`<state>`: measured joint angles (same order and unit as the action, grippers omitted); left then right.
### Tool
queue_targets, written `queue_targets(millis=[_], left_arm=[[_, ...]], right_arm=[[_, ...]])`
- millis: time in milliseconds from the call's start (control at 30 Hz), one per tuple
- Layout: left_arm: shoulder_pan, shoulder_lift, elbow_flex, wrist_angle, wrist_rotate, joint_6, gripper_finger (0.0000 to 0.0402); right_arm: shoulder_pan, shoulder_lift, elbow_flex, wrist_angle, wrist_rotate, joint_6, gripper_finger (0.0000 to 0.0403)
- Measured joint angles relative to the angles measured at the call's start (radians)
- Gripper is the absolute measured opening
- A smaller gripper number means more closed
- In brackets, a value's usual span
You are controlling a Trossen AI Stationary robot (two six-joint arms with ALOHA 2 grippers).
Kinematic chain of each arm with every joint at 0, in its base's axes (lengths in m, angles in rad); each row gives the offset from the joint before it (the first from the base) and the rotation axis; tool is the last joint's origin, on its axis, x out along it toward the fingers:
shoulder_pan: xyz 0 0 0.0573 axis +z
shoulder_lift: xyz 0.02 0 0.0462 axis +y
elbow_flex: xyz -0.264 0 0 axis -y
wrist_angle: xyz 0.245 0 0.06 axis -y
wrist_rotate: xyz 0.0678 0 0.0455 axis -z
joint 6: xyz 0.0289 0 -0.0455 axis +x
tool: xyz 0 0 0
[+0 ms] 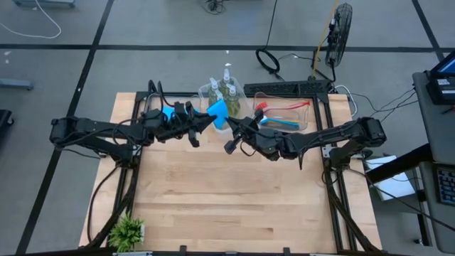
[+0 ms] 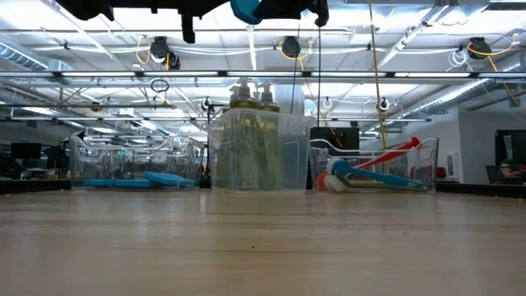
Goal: Pick & Place Kitchen Sink Supplies
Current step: Put the sponge into the left transparent bin
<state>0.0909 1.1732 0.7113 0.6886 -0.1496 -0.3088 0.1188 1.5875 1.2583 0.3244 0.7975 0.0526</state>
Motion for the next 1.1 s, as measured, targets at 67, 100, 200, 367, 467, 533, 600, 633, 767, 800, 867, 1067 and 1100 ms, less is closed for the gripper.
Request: queue_targets(millis=[67, 100, 200, 367, 467, 533, 600, 633, 767, 800, 867, 1067, 1100], left_arm=[[0.004, -0.001, 0.0, -0.002, 0.002, -0.002, 0.0009], [0.006, -0.001, 0.0, -0.004, 0.004, -0.001, 0.0008], [0.013, -0.002, 0.0, -0.014, 0.003, -0.004, 0.0008], [0.031, -0.06, 0.0, -0.156, -0.084, 0.004, 0.0008], [0.035, -0.134, 0.0, -0.273, -0.205, 0.016, 0.0007], [0.035, -0.189, 0.0, -0.354, -0.285, 0.018, 0.0007], [0.034, -0.244, 0.0, -0.456, -0.361, 0.006, 0.0007], [0.034, -0.271, 0.0, -0.501, -0.398, -0.011, 0.0007], [0.056, -0.356, 0.0, -0.701, -0.508, -0.127, 0.0007], [0.07, -0.367, 0.0, -0.752, -0.508, -0.164, 0.0007], [0.103, -0.38, 0.0, -0.842, -0.504, -0.244, 0.0007], [0.244, -0.361, 0.0, -1.008, -0.372, -0.384, 0.0007], [0.272, -0.354, 0.0, -1.016, -0.342, -0.394, 0.0007]], right_arm=[[-0.001, 0.0, 0.0, 0.0, -0.01, 0.0, 0.0], [-0.001, 0.0, 0.0, 0.0, -0.01, 0.0, 0.0], [0.0, 0.0, 0.0, -0.005, -0.011, -0.01, 0.0005], [0.004, -0.014, 0.0, -0.078, -0.025, -0.039, 0.0042], [0.01, -0.024, 0.001, -0.13, -0.024, -0.039, 0.0077], [0.02, -0.029, 0.0, -0.172, -0.021, -0.038, 0.01], [0.021, -0.034, 0.0, -0.194, -0.017, -0.043, 0.012], [0.023, -0.038, 0.0, -0.206, -0.017, -0.045, 0.0129], [0.033, -0.062, 0.0, -0.282, -0.017, -0.081, 0.0153], [0.035, -0.071, 0.0, -0.309, -0.018, -0.096, 0.0157], [0.037, -0.099, 0.0, -0.364, -0.019, -0.121, 0.016], [0.029, -0.218, 0.0, -0.539, -0.056, -0.101, 0.0158], [0.026, -0.241, 0.0, -0.574, -0.076, -0.087, 0.0157]])
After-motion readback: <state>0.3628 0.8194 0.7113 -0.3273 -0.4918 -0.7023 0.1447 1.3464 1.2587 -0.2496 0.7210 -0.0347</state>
